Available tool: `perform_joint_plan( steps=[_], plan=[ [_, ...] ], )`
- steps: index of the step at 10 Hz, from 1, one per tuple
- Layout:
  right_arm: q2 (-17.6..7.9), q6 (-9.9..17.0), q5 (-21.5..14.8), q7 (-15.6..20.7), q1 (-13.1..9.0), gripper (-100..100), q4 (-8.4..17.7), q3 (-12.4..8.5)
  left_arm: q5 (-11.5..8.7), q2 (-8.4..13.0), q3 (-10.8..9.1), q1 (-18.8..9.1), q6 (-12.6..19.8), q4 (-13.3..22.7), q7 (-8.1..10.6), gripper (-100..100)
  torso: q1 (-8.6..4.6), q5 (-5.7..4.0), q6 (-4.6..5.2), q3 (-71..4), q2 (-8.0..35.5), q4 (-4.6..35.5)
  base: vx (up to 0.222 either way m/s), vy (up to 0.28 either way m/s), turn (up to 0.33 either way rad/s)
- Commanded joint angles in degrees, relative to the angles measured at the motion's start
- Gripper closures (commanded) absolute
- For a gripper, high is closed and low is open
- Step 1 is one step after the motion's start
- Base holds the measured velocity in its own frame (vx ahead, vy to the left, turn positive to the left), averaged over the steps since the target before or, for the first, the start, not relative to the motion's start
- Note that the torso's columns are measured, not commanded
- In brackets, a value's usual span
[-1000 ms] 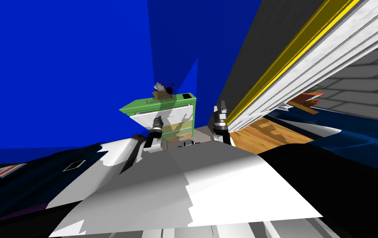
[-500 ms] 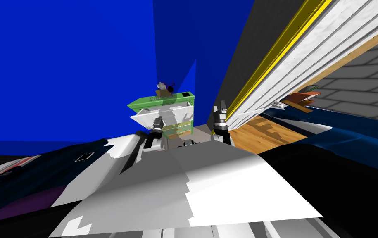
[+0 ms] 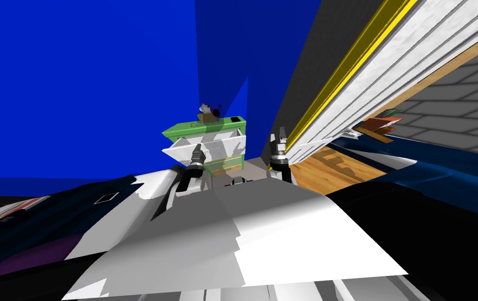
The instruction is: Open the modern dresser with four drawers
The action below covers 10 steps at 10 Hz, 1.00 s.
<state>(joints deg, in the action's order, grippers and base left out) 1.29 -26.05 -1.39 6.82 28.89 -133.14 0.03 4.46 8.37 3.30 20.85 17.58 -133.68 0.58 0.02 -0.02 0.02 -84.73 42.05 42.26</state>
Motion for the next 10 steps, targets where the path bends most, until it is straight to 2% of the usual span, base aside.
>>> perform_joint_plan(
  steps=[1, 2, 6, 7, 8, 9, 10],
  plan=[
    [0.0, 0.0, 0.0, 0.0, 0.0, 0, 0.0, 0.0, 0.0, 0.7, 0.22, 2.2, 2.9, -4.9, 0.36, -100, -0.06, -0.01, 0.00, 0.2, 0.2, 0.1, 0.064, -0.004, -0.005],
    [0.0, 0.0, 0.0, 0.0, 0.0, 0, 0.0, 0.0, 0.0, 0.7, 0.22, 2.2, 2.9, -5.3, 0.36, -100, -0.07, -0.01, 0.01, 0.2, 0.3, 0.1, 0.041, -0.005, -0.005],
    [0.0, 0.0, 0.0, 0.0, 0.0, 0, 0.0, 0.0, 0.0, 1.5, 0.66, 5.5, 7.3, -12.3, 0.86, -100, -0.03, -0.06, -0.05, 0.2, 0.3, 0.2, 0.041, 0.001, -0.014],
    [0.0, 0.0, 0.0, 0.0, 0.0, 0, 0.0, 0.0, 0.0, 1.5, 0.66, 5.5, 7.3, -12.9, 0.86, -100, -0.03, -0.09, -0.11, 0.2, 0.4, 0.2, 0.036, -0.002, 0.001],
    [0.0, 0.0, 0.0, 0.0, 0.0, 0, 0.0, 0.0, -0.1, 1.5, 0.78, 5.7, 7.1, -11.7, 0.92, -100, -0.07, -0.14, -0.10, 0.3, 0.5, 0.3, 0.019, 0.000, -0.001],
    [0.0, 0.0, 0.0, 0.0, 0.0, 0, 0.0, 0.0, -0.1, 1.5, 0.81, 5.7, 7.3, -11.8, 0.92, 0, -0.09, -0.08, -0.06, 0.4, 0.6, 0.3, 0.008, 0.000, -0.003],
    [0.0, 0.0, 0.0, 0.0, 0.0, 0, 0.0, 0.0, -0.1, 1.5, 0.82, 5.7, 7.4, -11.7, 0.93, 0, -0.08, -0.05, -0.05, 0.3, 0.5, 0.2, 0.000, 0.000, 0.000]
  ],
)
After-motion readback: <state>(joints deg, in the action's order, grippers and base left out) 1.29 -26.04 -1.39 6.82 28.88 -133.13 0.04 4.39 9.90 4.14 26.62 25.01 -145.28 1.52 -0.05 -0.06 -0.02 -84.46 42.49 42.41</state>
